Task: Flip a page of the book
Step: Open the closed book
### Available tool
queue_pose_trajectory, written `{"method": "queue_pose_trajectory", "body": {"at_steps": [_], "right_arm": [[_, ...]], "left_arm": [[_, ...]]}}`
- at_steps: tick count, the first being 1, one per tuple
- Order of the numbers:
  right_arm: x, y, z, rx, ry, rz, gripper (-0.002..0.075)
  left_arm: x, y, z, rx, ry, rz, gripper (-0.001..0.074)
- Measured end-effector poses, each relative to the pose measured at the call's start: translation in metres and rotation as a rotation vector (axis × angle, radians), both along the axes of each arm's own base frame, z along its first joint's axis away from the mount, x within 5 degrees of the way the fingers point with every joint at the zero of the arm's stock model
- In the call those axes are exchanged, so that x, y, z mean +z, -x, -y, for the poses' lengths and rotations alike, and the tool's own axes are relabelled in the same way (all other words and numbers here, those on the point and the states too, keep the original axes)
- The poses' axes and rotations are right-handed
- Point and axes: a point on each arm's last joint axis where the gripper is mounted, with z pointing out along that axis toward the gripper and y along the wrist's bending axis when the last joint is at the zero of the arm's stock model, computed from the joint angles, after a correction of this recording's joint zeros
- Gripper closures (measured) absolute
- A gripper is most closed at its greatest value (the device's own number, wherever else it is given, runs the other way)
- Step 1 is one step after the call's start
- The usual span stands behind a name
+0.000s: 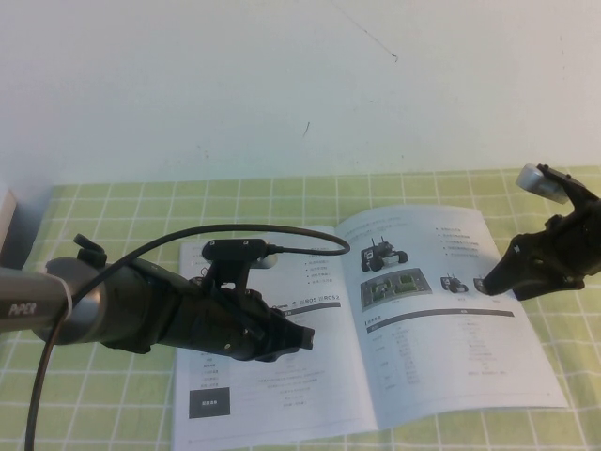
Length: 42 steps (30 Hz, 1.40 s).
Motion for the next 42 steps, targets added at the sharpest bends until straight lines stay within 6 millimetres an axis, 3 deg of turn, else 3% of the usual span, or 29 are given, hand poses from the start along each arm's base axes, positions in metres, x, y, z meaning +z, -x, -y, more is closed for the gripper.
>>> {"method": "queue_pose_trajectory", "body": {"at_steps": [34, 38, 42], "right_arm": [[0.006, -0.002, -0.011, -0.037, -0.157, -0.013, 0.0242], [0.018, -0.004, -0.006, -0.067, -0.192, 0.028, 0.027], [0.04, 0.0, 0.012, -0.056, -0.174, 0.075, 0.0328]], "left_arm": [[0.0, 0.0, 0.0, 0.0, 0.0, 0.0, 0.0738], [0.0, 0.0, 0.0, 0.0, 0.0, 0.0, 0.0738], [0.0, 0.0, 0.0, 0.0, 0.0, 0.0, 0.0738]]}}
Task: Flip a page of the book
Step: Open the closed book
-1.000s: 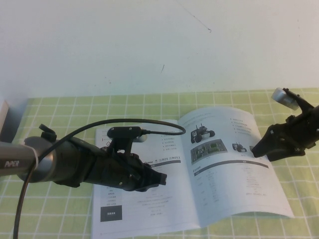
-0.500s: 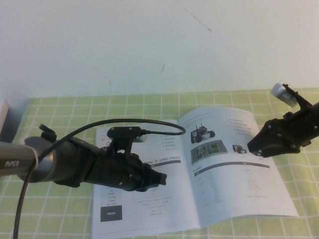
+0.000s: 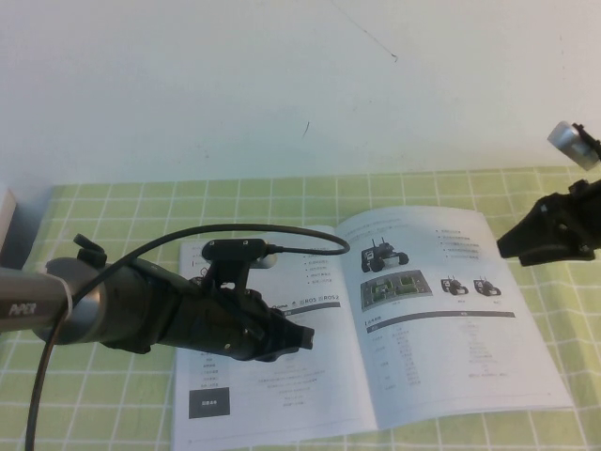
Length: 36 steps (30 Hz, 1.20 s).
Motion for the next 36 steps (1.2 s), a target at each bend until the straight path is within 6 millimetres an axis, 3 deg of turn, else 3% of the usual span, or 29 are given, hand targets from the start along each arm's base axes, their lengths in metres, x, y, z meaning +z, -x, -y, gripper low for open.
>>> {"method": "queue_pose_trajectory", "body": {"at_steps": [4, 10, 15, 19, 23, 25, 36], "right_arm": [[0.008, 0.01, 0.013, 0.026, 0.078, 0.007, 0.0396], [-0.022, 0.027, -0.005, 0.054, 0.119, -0.028, 0.0539], [-0.027, 0.026, -0.006, 0.031, 0.148, -0.011, 0.0593], [-0.028, 0.026, -0.004, 0.033, 0.171, 0.0, 0.0534], [-0.03, 0.027, -0.003, 0.055, 0.197, 0.0, 0.0375], [-0.03, 0.027, -0.002, 0.06, 0.202, -0.001, 0.0333], [-0.033, 0.027, -0.002, 0.052, 0.201, -0.007, 0.0304]], "left_arm": [[0.0, 0.0, 0.0, 0.0, -0.002, 0.001, 0.0738], [0.0, 0.0, 0.0, 0.0, -0.002, 0.001, 0.0738], [0.0, 0.0, 0.0, -0.001, -0.004, 0.003, 0.0738], [0.0, 0.0, 0.0, -0.002, -0.005, 0.005, 0.0738], [0.0, 0.0, 0.0, -0.002, -0.005, 0.005, 0.0738], [0.0, 0.0, 0.0, -0.002, -0.005, 0.005, 0.0738], [0.0, 0.0, 0.0, 0.001, -0.003, 0.003, 0.0738]]}}
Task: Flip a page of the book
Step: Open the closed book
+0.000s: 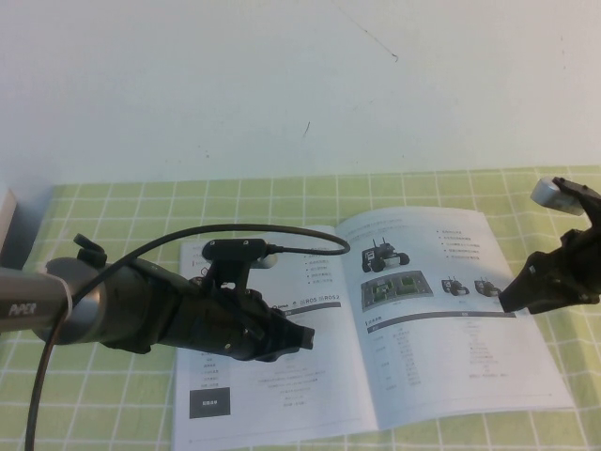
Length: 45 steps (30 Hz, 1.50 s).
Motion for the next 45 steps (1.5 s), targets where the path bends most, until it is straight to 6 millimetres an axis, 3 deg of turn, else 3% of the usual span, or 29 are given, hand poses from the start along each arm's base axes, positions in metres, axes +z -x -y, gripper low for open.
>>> {"method": "queue_pose_trajectory", "body": {"at_steps": [10, 34, 39, 45], "right_arm": [[-0.013, -0.001, -0.004, -0.032, -0.082, -0.066, 0.0304], [-0.017, -0.004, -0.014, -0.065, -0.229, -0.084, 0.0336], [-0.025, -0.005, -0.02, -0.071, -0.352, -0.11, 0.0337], [-0.018, -0.011, -0.027, -0.084, -0.519, -0.049, 0.0337]], "left_arm": [[0.0, 0.0, 0.0, 0.0, 0.0, 0.0, 0.0738], [0.0, 0.0, 0.0, -0.02, -0.008, 0.013, 0.0738], [0.0, 0.0, 0.0, -0.021, -0.009, 0.014, 0.0738], [0.0, 0.0, 0.0, -0.022, -0.008, 0.013, 0.0738]]}}
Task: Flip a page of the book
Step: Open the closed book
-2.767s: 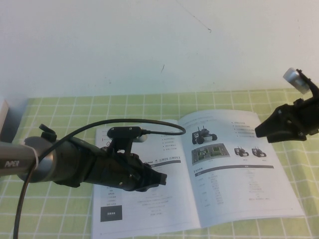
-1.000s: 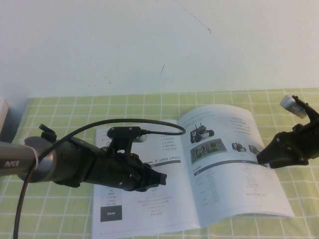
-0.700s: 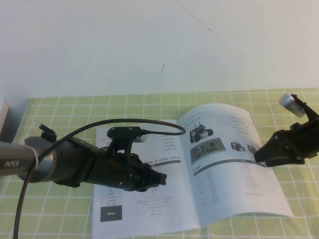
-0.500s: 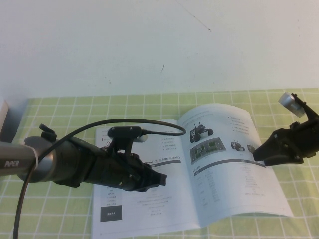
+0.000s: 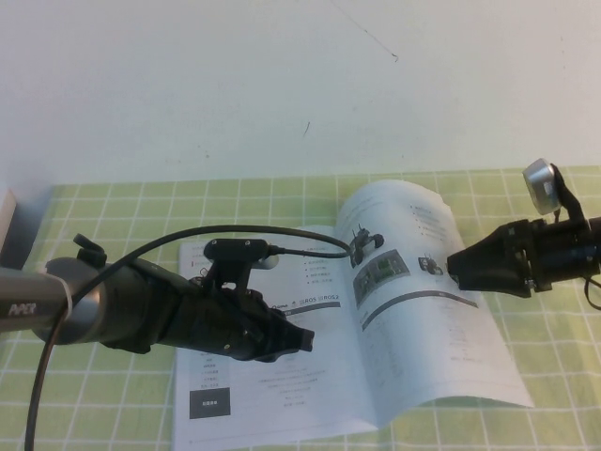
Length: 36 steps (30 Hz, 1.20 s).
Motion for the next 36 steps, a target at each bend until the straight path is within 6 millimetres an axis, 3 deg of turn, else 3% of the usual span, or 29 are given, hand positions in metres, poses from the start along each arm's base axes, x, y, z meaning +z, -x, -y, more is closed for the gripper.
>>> {"method": "queue_pose_trajectory", "body": {"at_steps": [11, 20, 23, 26, 28, 36], "right_arm": [[-0.001, 0.001, -0.001, 0.016, -0.012, 0.006, 0.0337], [-0.003, 0.003, -0.001, 0.042, 0.009, 0.007, 0.0337], [-0.004, 0.004, 0.0, 0.053, 0.02, 0.002, 0.0337], [-0.005, 0.006, 0.002, 0.068, 0.039, -0.011, 0.0342], [-0.006, 0.008, 0.008, 0.081, 0.061, -0.014, 0.0372], [0.014, 0.013, 0.043, 0.086, 0.177, 0.013, 0.0655]], "left_arm": [[0.004, 0.0, 0.001, -0.012, 0.008, 0.008, 0.0738], [0.055, -0.02, 0.041, -0.132, 0.098, 0.177, 0.0738], [0.046, -0.022, 0.051, -0.171, 0.072, 0.165, 0.0738], [0.02, -0.021, 0.052, -0.181, 0.017, 0.084, 0.0738], [0.006, -0.021, 0.051, -0.167, -0.012, 0.026, 0.0738], [0.006, -0.023, 0.048, -0.156, -0.073, 0.011, 0.0738]]}}
